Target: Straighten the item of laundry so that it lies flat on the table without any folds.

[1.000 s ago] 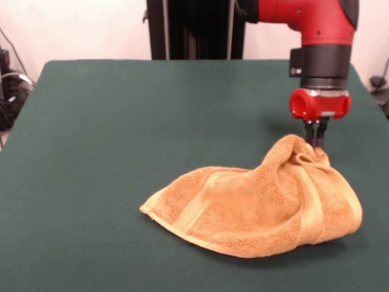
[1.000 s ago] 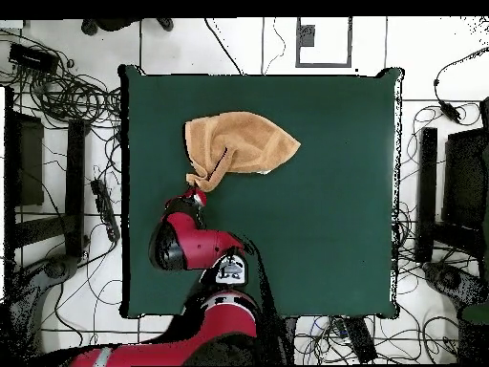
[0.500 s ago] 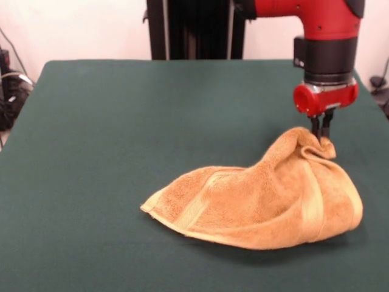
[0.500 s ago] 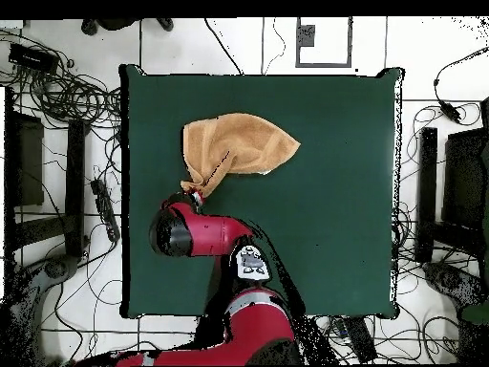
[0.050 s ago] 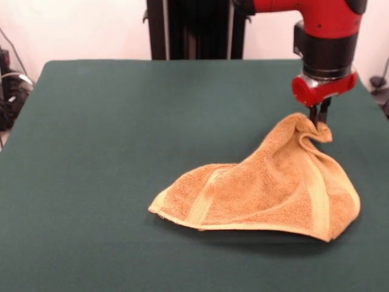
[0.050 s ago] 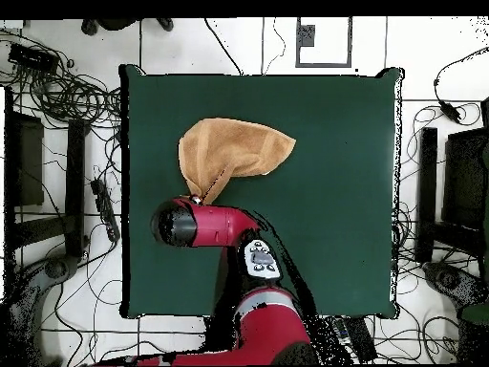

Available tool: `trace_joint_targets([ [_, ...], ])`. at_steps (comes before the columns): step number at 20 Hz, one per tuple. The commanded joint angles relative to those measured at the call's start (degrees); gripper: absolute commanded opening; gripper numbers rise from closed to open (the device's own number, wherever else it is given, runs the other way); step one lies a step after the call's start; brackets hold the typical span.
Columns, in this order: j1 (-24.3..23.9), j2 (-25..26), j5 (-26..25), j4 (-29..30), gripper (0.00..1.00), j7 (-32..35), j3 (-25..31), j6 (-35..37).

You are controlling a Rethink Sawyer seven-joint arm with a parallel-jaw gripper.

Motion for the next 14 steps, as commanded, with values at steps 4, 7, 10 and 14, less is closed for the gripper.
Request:
trace_joint_targets([
  [4,-0.8,2.6,2.5,-4.0,0.00,7.9,5.8,14.5],
  [7,-1.6,2.3,2.9,-4.0,0.00,8.1,6.1,16.8],
  [10,-2.9,1.2,3.5,-2.8,0.00,8.0,7.8,18.7],
  [14,-3.1,0.2,4.4,-2.7,0.00,8.7,8.4,24.0],
])
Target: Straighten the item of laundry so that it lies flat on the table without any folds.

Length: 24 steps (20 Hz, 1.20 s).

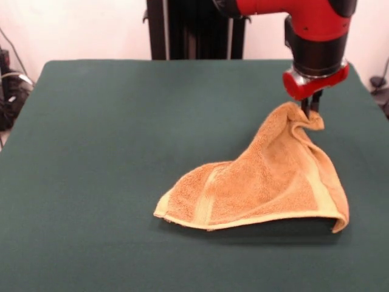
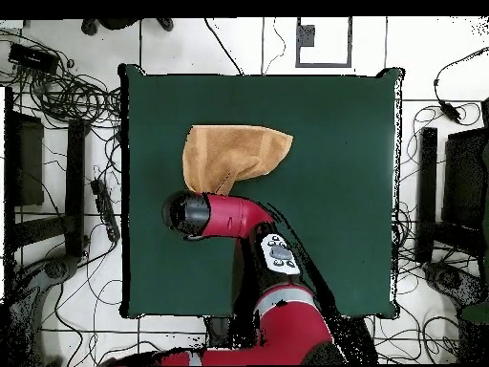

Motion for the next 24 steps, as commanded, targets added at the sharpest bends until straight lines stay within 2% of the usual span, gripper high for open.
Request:
trace_joint_targets([
  [1,-0.1,0.3,3.8,-0.8,0.00,8.9,7.1,11.7],
  [4,0.6,0.5,4.3,-2.5,0.00,10.2,6.1,17.4],
  [13,0.5,0.9,5.4,-3.1,0.00,10.2,6.1,17.9],
  [21,1.8,2.5,3.4,-6.0,0.00,10.6,3.8,23.0],
  [23,1.9,2.5,2.9,-5.8,0.00,10.3,3.6,22.1],
  [24,2.0,2.6,2.7,-6.1,1.00,10.4,3.5,22.6],
])
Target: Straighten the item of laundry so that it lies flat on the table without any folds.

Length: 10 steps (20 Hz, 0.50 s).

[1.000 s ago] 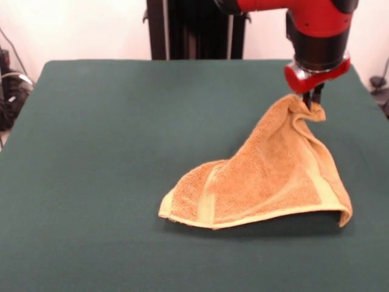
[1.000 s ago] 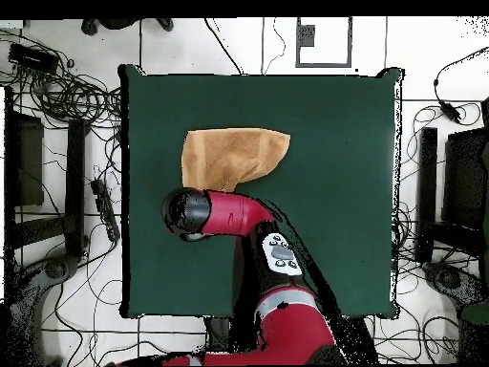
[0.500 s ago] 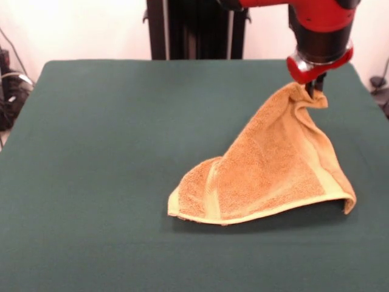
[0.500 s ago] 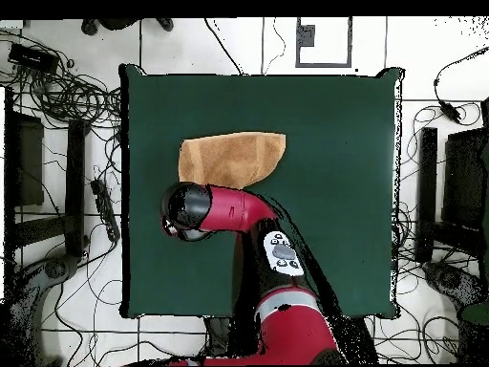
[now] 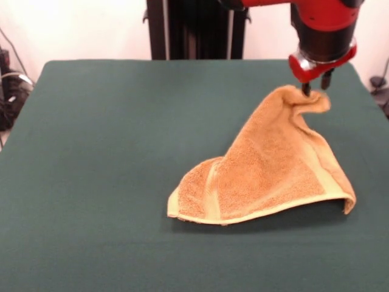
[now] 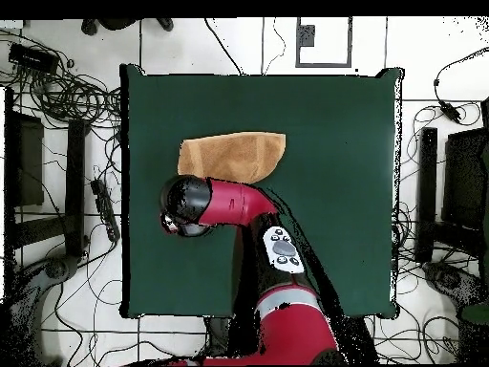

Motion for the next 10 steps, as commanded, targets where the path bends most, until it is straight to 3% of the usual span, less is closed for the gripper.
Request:
trace_joint_targets([
  [1,2.1,3.8,1.2,-2.4,1.00,10.5,3.2,6.7],
  [10,1.7,3.9,1.5,-3.9,1.00,10.9,3.1,9.5],
])
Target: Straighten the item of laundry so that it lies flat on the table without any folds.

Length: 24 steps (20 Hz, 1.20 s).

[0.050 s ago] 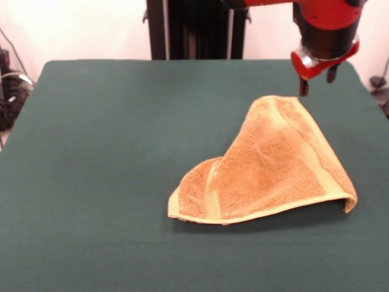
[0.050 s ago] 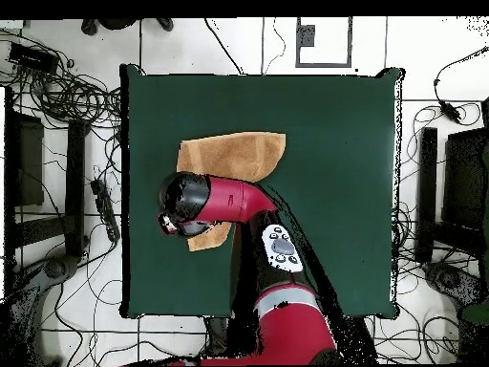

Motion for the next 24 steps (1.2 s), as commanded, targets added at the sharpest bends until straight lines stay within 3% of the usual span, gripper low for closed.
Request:
trace_joint_targets([
  [1,1.4,3.9,1.6,-2.9,1.00,11.0,3.1,6.4],
  [5,0.6,2.3,0.8,-5.0,1.00,9.5,3.0,6.3],
  [9,-0.2,-2.0,-0.1,-2.6,1.00,8.0,2.9,-3.0],
  [12,-0.1,-4.2,-2.5,-0.5,1.00,8.4,2.0,-14.2],
  [17,-0.4,-4.2,-5.0,-1.0,1.00,11.2,0.2,-24.4],
  [24,-1.2,0.7,-5.7,-3.9,1.00,11.8,-1.7,-33.4],
])
